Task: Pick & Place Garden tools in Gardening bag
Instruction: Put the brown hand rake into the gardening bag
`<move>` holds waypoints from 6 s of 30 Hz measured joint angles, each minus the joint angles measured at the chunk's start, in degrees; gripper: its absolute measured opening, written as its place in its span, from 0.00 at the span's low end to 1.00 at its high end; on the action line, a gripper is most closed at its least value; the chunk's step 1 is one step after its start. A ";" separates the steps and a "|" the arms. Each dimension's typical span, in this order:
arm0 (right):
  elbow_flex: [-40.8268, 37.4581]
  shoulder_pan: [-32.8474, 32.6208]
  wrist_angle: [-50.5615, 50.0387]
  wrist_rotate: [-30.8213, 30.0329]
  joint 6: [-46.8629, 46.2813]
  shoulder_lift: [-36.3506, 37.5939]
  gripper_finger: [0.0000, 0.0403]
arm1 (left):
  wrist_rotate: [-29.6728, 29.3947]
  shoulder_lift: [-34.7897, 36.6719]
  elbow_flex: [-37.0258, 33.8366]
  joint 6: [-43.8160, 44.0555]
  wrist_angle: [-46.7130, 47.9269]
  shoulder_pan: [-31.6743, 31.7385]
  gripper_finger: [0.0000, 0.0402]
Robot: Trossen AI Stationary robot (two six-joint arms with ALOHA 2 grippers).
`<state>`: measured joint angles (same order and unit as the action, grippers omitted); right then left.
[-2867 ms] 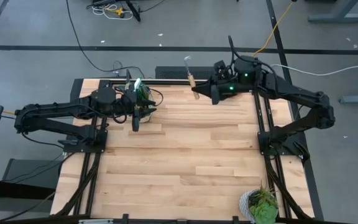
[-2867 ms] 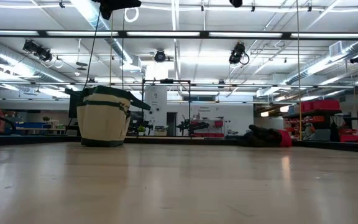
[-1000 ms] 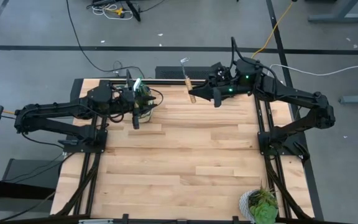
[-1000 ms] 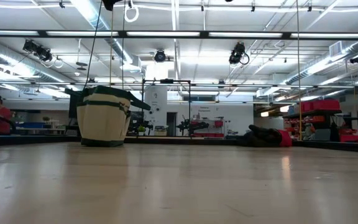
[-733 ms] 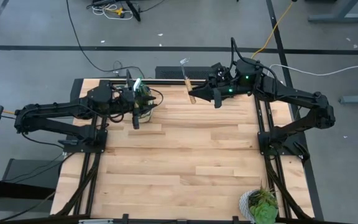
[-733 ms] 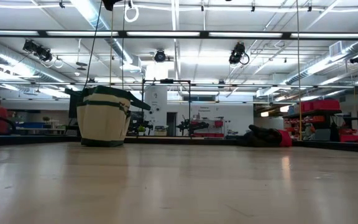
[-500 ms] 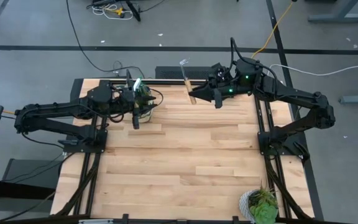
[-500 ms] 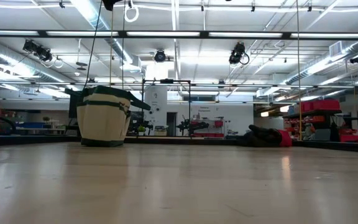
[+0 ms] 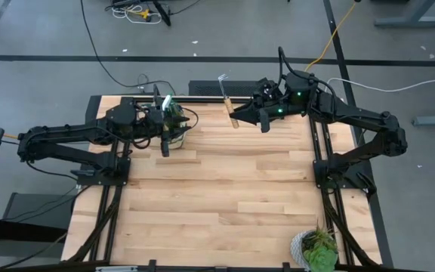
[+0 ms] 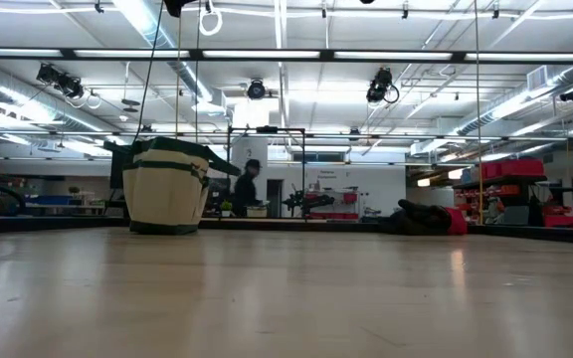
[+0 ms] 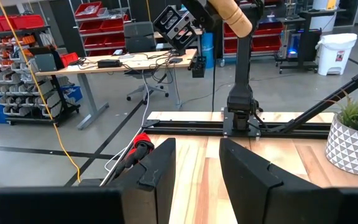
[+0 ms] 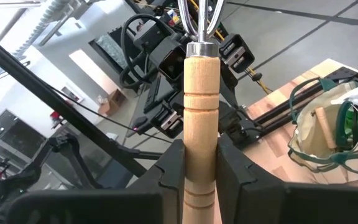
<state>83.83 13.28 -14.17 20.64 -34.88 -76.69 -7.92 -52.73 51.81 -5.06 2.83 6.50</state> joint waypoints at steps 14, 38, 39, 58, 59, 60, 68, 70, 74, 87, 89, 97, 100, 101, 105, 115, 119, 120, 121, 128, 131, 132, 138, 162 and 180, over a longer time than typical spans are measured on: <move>0.00 0.02 0.02 -0.04 1.51 -0.02 0.12 | 0.02 -0.02 0.00 0.00 0.00 0.00 0.33; 0.02 0.02 -0.90 -0.22 2.36 0.00 0.12 | 0.02 -0.02 0.00 0.00 0.00 0.02 0.33; 0.02 0.02 -1.09 -0.22 2.36 0.00 0.12 | 0.02 -0.01 0.00 -0.02 0.00 0.00 0.33; 0.04 0.02 1.98 1.93 -0.13 0.00 0.12 | 0.02 -0.01 0.00 -0.02 -0.01 0.01 0.33; 0.04 0.02 1.99 1.94 -0.15 0.00 0.12 | 0.02 0.00 0.00 0.00 0.00 0.00 0.33; 0.04 0.02 1.99 1.93 -0.15 0.00 0.12 | 0.01 -0.01 0.00 0.00 0.00 0.02 0.33; 0.04 0.02 1.99 1.92 -0.19 0.00 0.12 | 0.00 -0.02 0.00 0.00 0.00 0.00 0.33; 0.04 0.02 1.98 1.92 -0.19 0.00 0.12 | 0.02 0.00 0.00 0.00 0.00 0.00 0.33; 0.04 0.02 1.97 2.06 -0.22 0.00 0.12 | 0.01 -0.02 0.00 -0.02 -0.01 0.01 0.33; 0.04 0.02 3.78 2.95 -0.19 0.00 0.12 | 0.02 -0.02 0.00 -0.02 -0.02 0.02 0.33; 0.04 0.02 4.63 2.95 -0.19 0.00 0.12 | 0.00 -0.02 0.00 -0.02 0.00 0.00 0.33; 0.04 0.01 6.35 3.09 -0.26 0.00 0.12 | 0.00 -0.02 0.00 -0.02 0.00 0.00 0.33; 0.04 0.02 6.56 4.44 -0.30 0.00 0.12 | 0.02 -0.02 0.00 -0.02 0.00 0.02 0.33; 0.04 0.00 6.54 4.46 -0.30 0.00 0.12 | 0.01 -0.01 0.00 -0.02 0.00 0.02 0.33; 0.04 0.00 6.54 4.49 -0.48 0.00 0.12 | 0.02 -0.01 0.00 -0.02 0.00 0.01 0.33; 0.04 0.00 6.50 4.27 -3.54 0.00 0.12 | 0.00 -0.02 0.00 -0.02 -0.14 0.01 0.33; 0.04 0.00 5.59 2.27 -6.82 0.00 0.12 | 0.00 -0.02 0.00 0.44 -0.31 0.07 0.33; 0.04 0.00 5.21 1.88 -7.59 0.00 0.12 | 0.00 -0.02 0.00 0.97 -0.33 0.07 0.33; 0.04 0.00 4.55 1.31 -8.74 0.00 0.12 | 0.01 -0.01 -0.01 1.39 -0.40 0.07 0.33; 0.00 0.00 -0.48 -1.92 -12.76 0.00 0.12 | 0.00 -0.02 -0.01 1.26 -0.65 0.07 0.33; 0.00 0.02 -0.79 -2.20 -12.85 -0.02 0.12 | 0.02 -0.02 -0.02 0.31 -1.52 0.07 0.33; 0.00 0.02 -0.75 -2.19 -12.85 -0.02 0.12 | 0.00 -0.02 -0.02 0.12 -2.08 0.07 0.33; 0.00 0.02 -0.73 -2.19 -13.26 -0.13 0.12 | 0.11 -0.68 -0.09 -1.13 -6.53 0.07 0.33; 0.00 0.24 -2.25 -1.75 -19.49 -0.17 0.12 | -0.62 -3.91 -0.06 -17.22 -18.72 0.00 0.33; 0.00 0.24 -1.84 -1.70 -19.36 -0.17 0.12 | -1.03 -18.17 23.50 -20.55 2.91 1.20 0.33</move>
<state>83.83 13.52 -16.01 18.94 -54.24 -76.86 -8.95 -70.90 75.31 -25.61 5.74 7.70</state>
